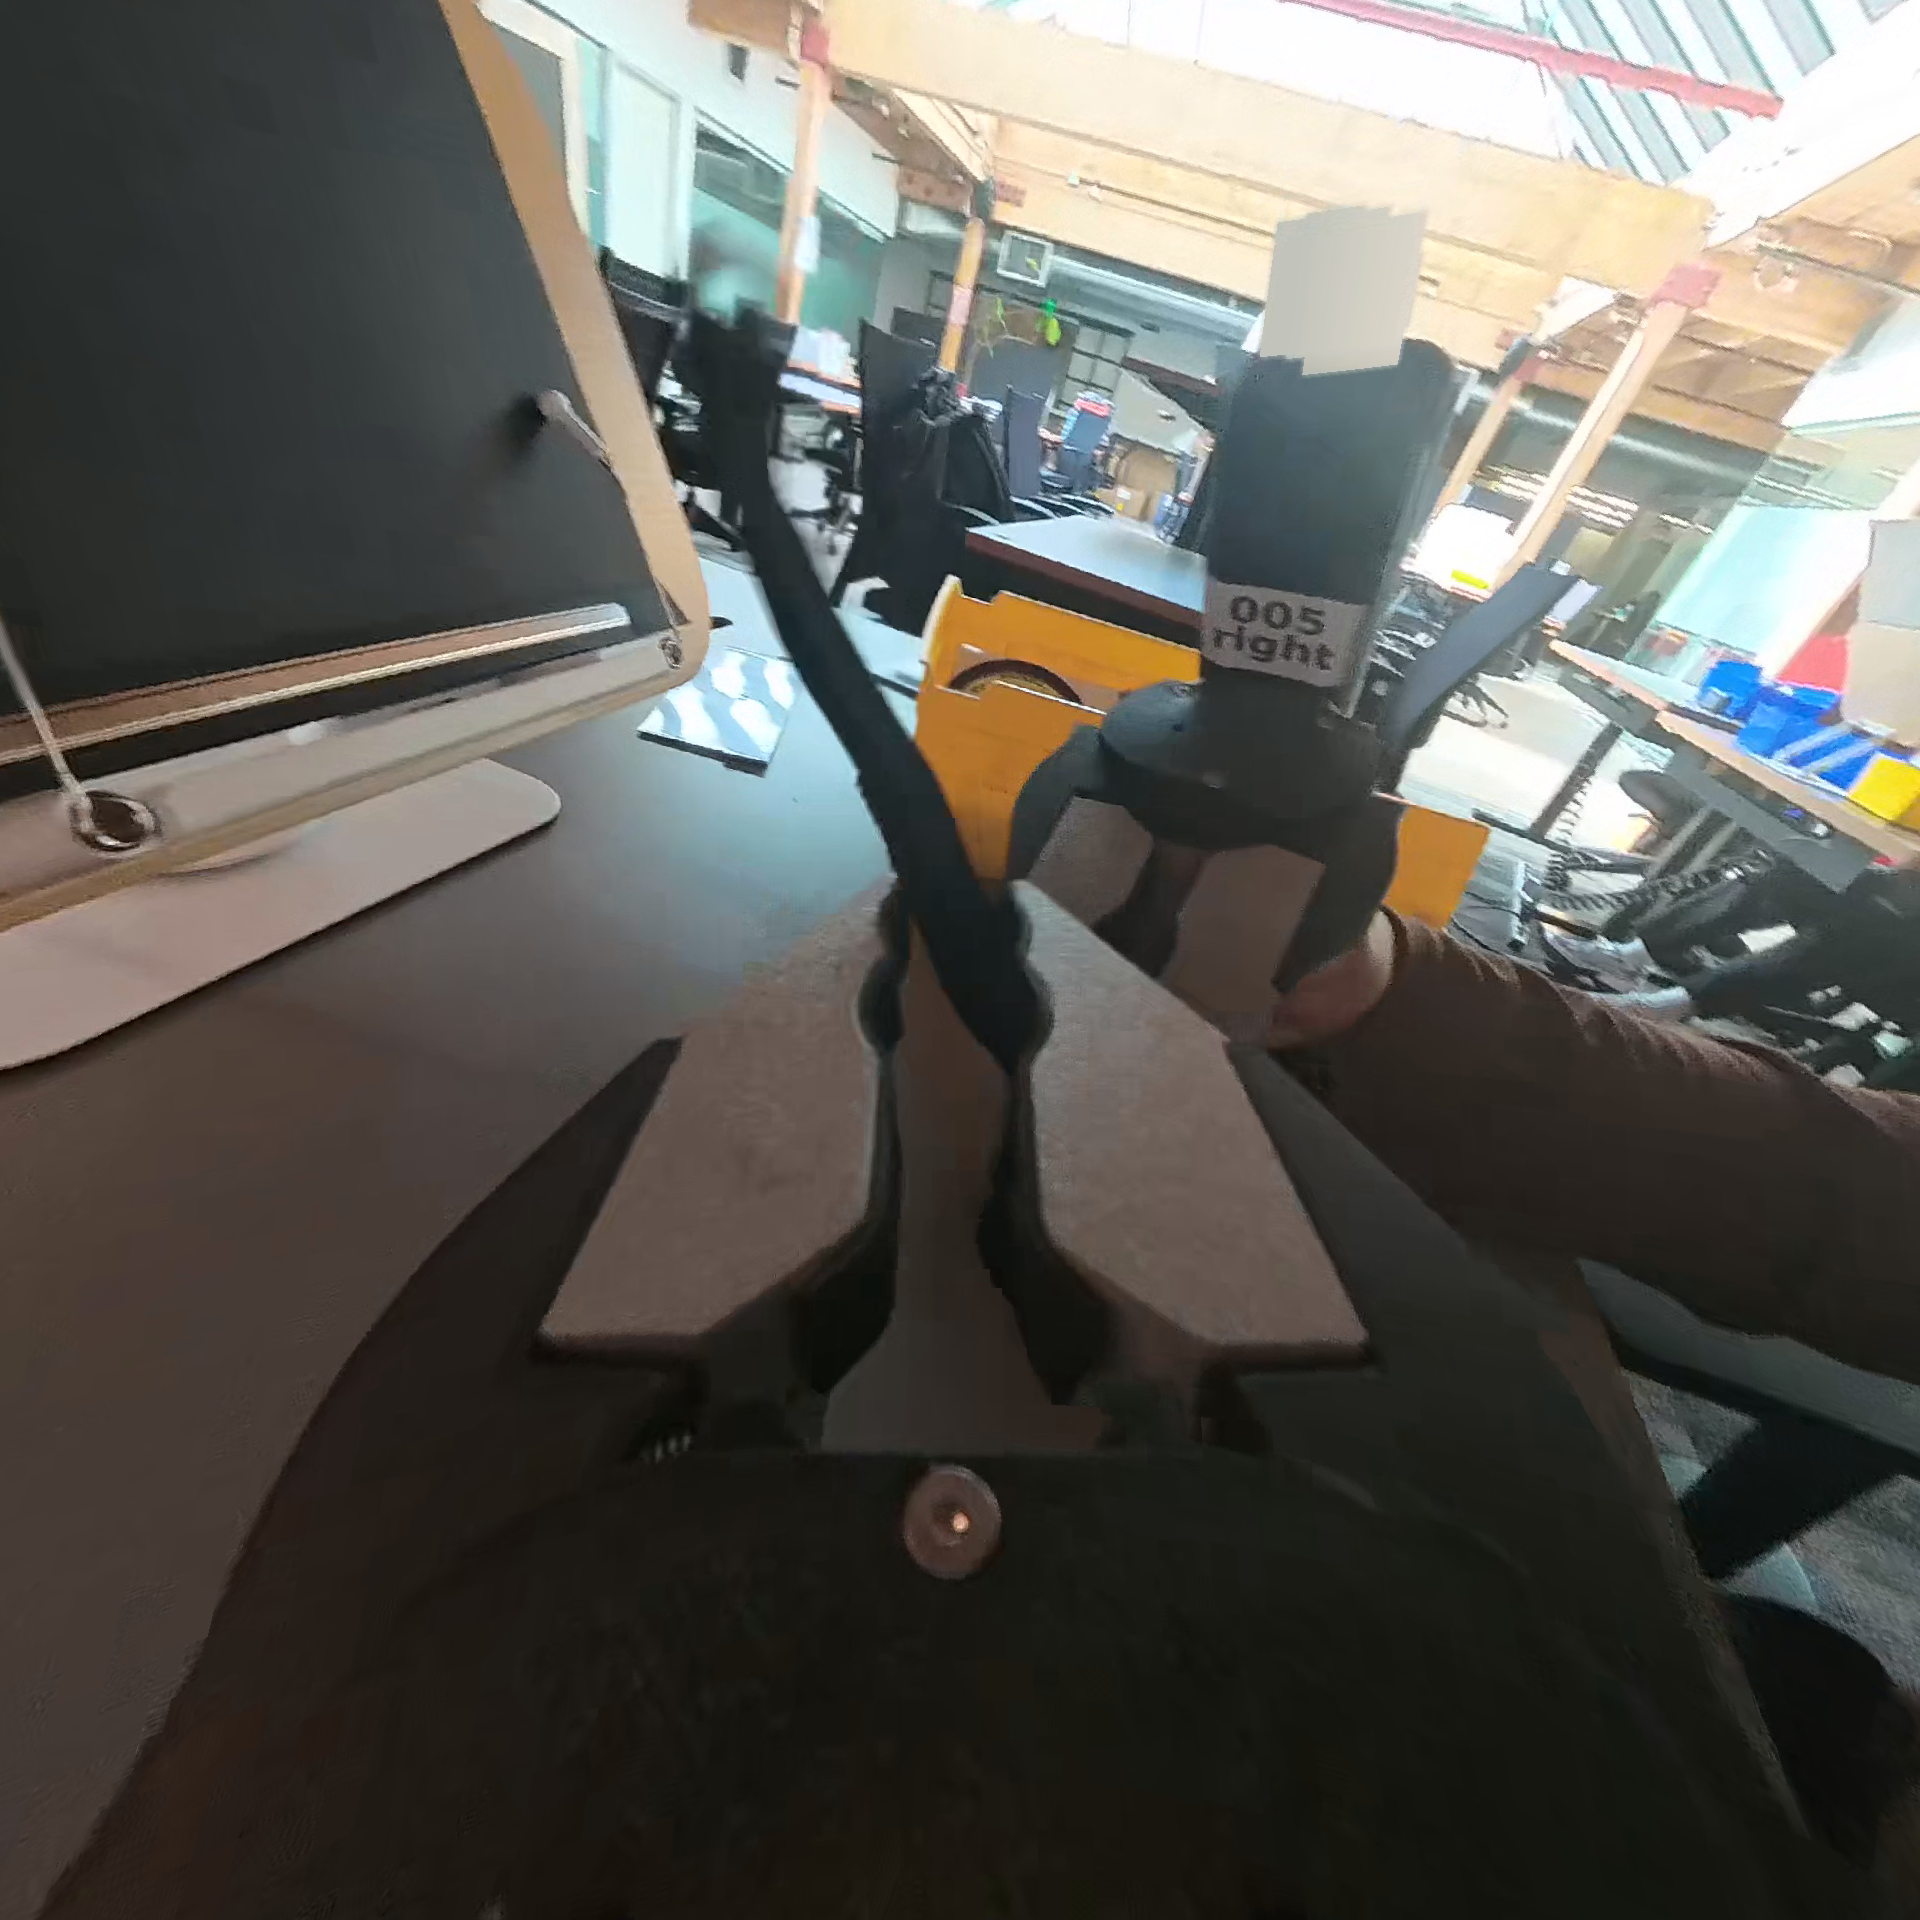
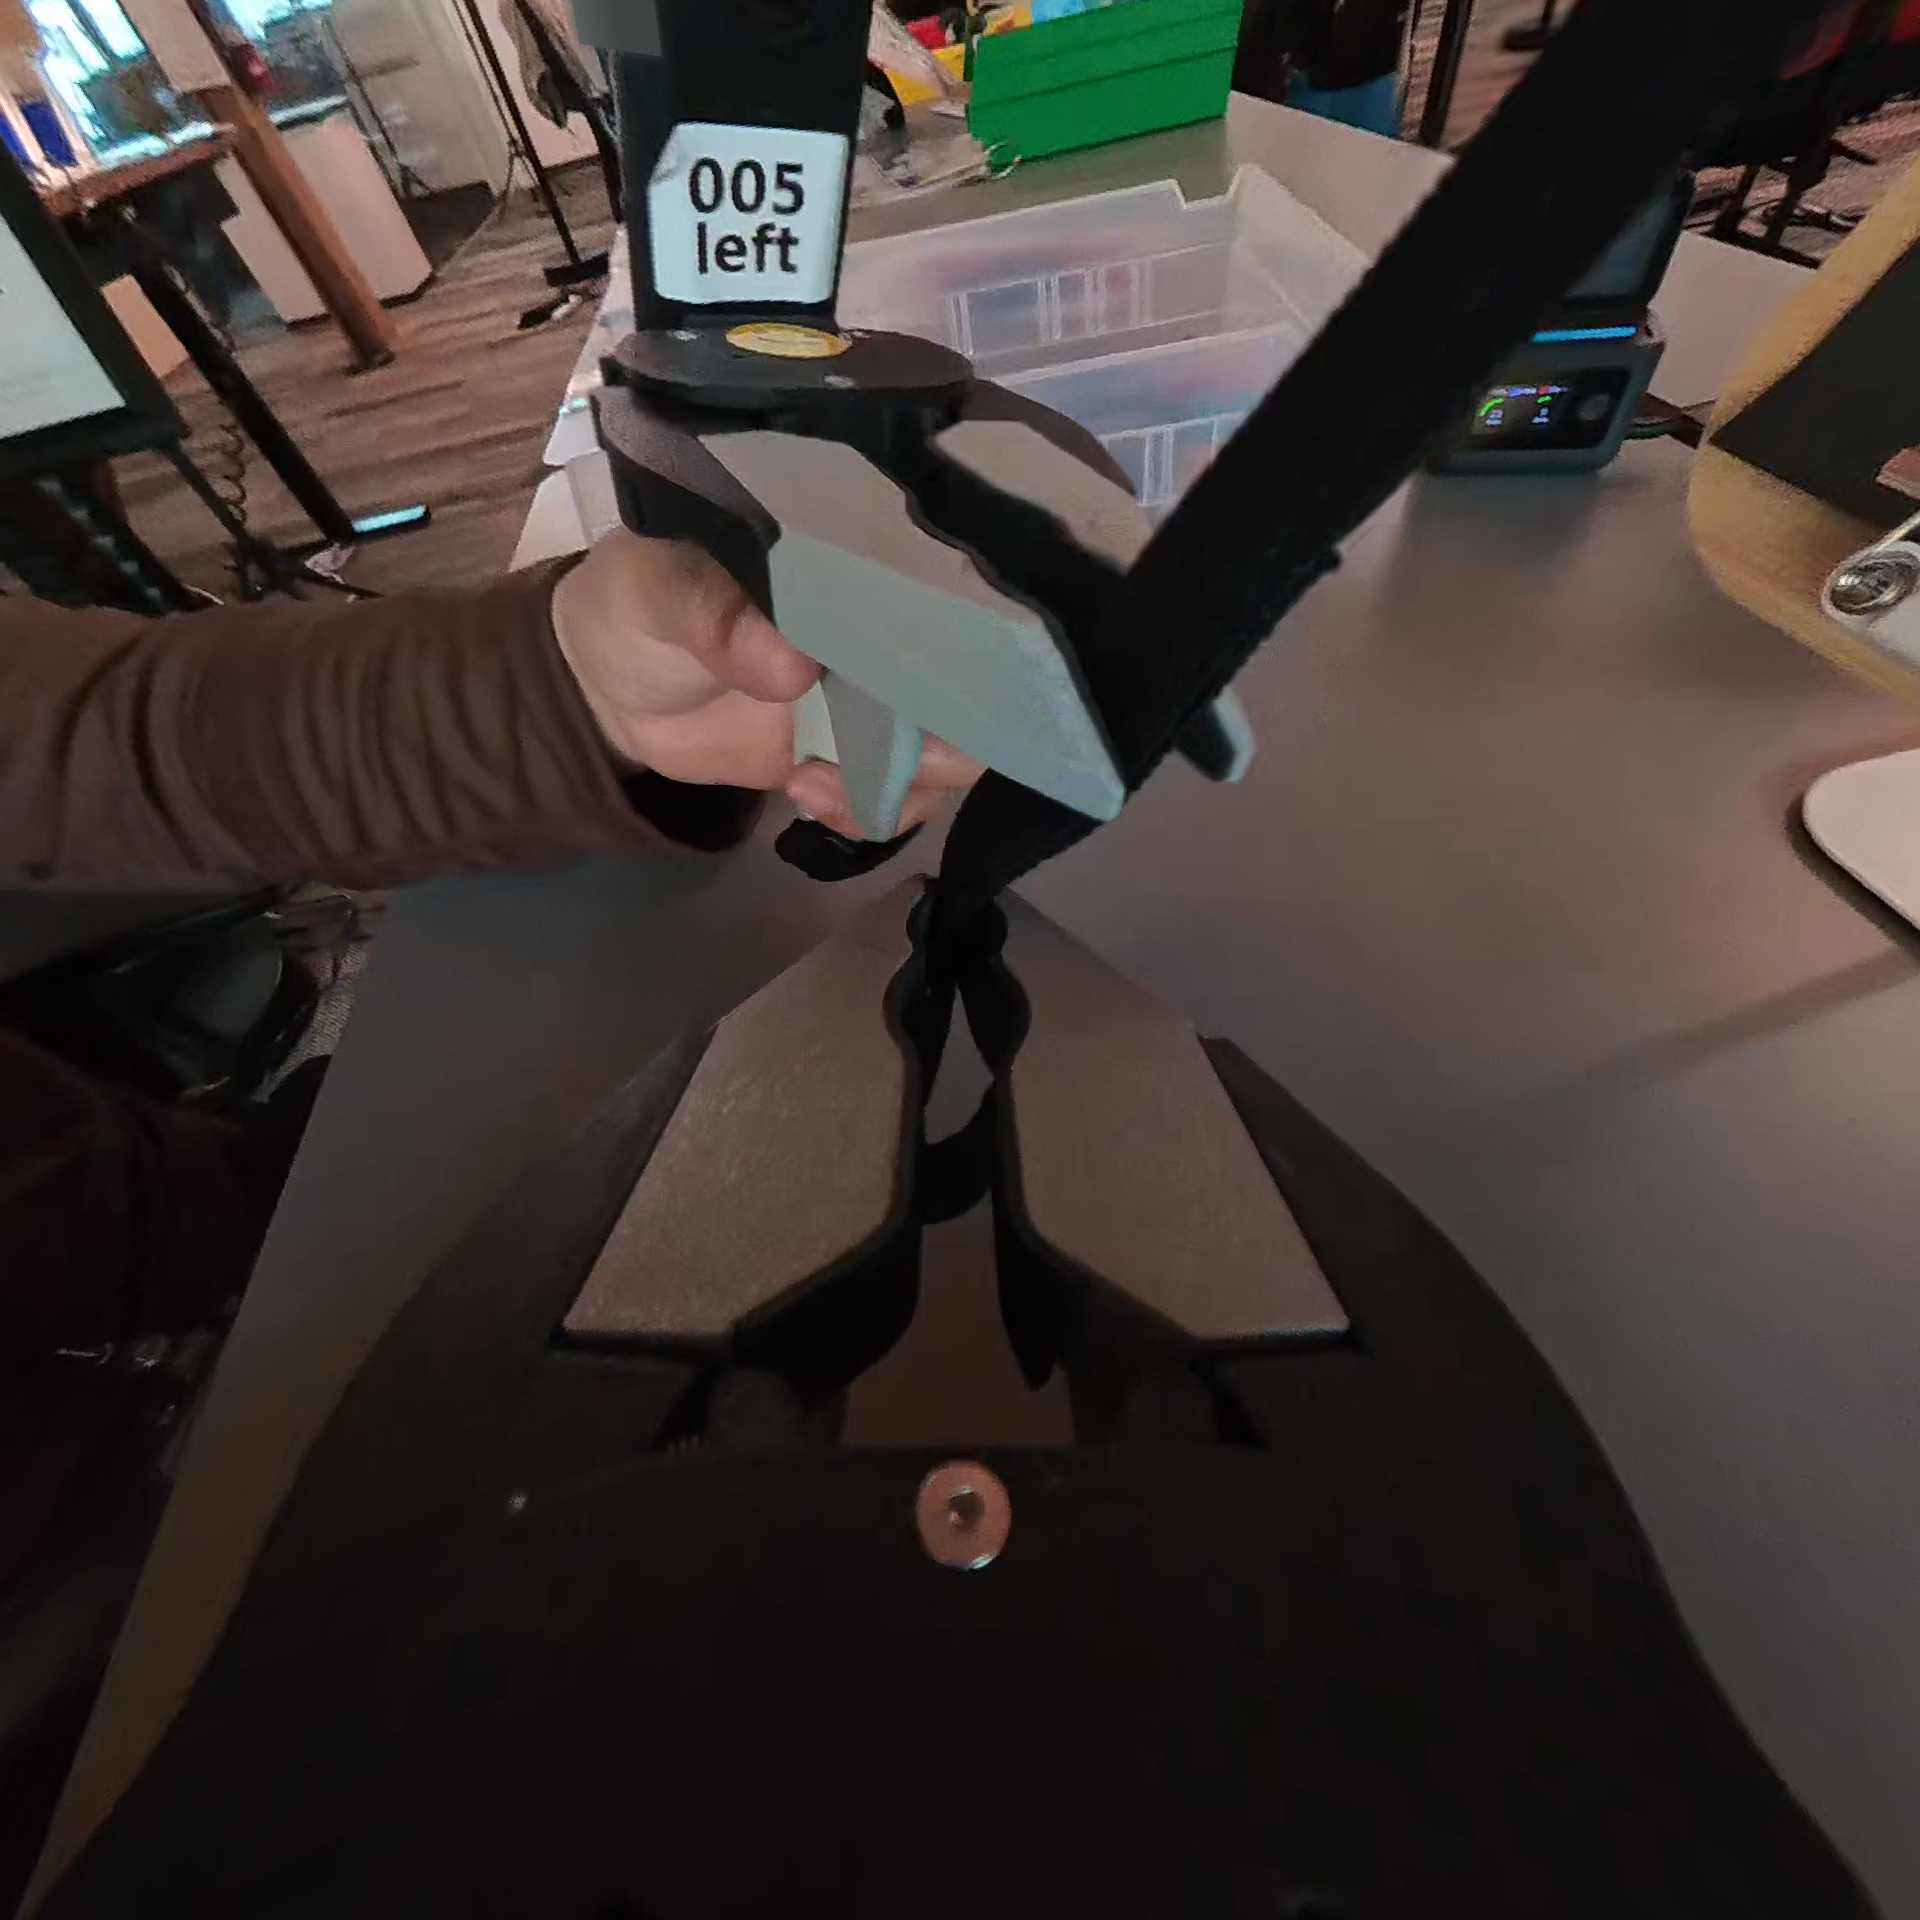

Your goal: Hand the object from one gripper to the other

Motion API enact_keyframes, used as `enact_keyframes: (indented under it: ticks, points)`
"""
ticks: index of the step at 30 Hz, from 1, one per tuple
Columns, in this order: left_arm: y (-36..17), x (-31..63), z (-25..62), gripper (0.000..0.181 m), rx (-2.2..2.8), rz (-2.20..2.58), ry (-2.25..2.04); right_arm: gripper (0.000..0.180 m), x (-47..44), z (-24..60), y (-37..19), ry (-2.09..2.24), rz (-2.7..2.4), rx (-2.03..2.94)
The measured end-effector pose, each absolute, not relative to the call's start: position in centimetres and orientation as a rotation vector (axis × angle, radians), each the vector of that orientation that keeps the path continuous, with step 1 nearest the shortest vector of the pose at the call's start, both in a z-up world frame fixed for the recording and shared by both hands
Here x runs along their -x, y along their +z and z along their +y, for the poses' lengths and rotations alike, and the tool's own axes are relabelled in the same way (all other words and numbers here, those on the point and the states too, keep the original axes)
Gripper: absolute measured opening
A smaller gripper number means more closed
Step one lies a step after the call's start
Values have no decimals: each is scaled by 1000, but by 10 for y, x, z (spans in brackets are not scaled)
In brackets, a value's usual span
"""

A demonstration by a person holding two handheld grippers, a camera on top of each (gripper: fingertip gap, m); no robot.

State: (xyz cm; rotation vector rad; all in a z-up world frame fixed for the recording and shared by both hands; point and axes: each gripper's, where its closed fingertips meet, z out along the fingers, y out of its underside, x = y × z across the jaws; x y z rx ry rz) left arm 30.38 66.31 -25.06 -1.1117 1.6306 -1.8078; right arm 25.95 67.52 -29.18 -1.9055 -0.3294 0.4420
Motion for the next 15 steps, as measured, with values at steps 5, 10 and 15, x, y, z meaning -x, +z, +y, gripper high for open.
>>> enact_keyframes:
  ticks: [5, 10, 15]
  points:
    - [-240, -301, 662, 1, 1014, 1581, -1757, 12, -275, 678, -291, 434, -237, 1885]
    - [-221, -297, 671, 1, 776, 1491, -1450, 36, -297, 672, -276, 566, -74, 1798]
    - [-216, -288, 677, 1, 339, 1445, -770, 79, -294, 650, -237, 992, -3, 1563]
